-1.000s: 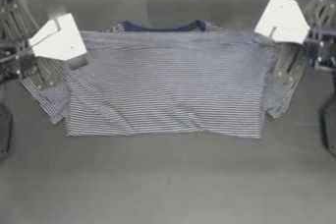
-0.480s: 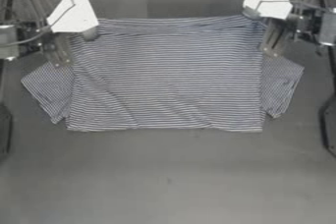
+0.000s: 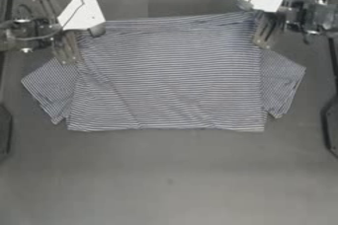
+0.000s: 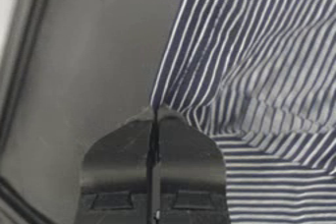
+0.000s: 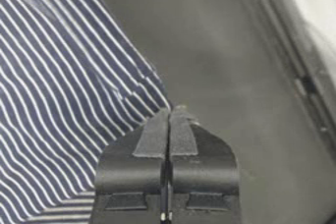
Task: Fold shirt
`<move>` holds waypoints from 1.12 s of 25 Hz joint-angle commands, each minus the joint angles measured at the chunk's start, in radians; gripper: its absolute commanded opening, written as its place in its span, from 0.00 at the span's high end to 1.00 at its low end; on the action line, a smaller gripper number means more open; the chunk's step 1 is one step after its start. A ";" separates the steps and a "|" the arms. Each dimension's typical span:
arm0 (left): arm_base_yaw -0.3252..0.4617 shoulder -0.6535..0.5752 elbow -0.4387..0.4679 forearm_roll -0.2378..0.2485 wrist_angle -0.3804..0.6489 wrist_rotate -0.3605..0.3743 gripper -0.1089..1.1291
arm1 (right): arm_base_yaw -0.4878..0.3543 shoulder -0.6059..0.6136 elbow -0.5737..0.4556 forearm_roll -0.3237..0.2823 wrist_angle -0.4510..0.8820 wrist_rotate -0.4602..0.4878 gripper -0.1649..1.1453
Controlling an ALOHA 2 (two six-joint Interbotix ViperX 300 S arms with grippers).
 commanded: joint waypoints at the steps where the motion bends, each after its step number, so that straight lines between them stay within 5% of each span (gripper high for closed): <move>1: 0.003 0.028 -0.020 0.000 -0.011 -0.002 0.80 | -0.006 0.018 -0.009 0.003 -0.009 0.008 0.82; 5: 0.003 0.058 -0.038 -0.002 -0.015 -0.009 0.61 | -0.006 0.043 -0.009 0.008 -0.046 0.012 0.76; 10: 0.003 0.051 -0.069 -0.006 -0.017 -0.021 0.40 | -0.006 0.048 -0.011 0.025 -0.069 0.008 0.47; 14: 0.003 0.038 -0.103 -0.025 -0.015 -0.020 0.35 | -0.006 0.037 -0.020 0.049 -0.069 0.006 0.31; 20: 0.000 -0.017 -0.138 -0.048 -0.008 -0.020 0.35 | -0.006 -0.041 -0.035 0.117 -0.067 0.005 0.30; 24: -0.014 -0.104 -0.130 -0.126 -0.006 -0.025 0.35 | 0.023 -0.126 -0.026 0.218 -0.054 0.005 0.30; 28: -0.028 -0.199 -0.107 -0.291 -0.008 -0.020 0.34 | 0.061 -0.202 -0.029 0.362 0.020 0.003 0.30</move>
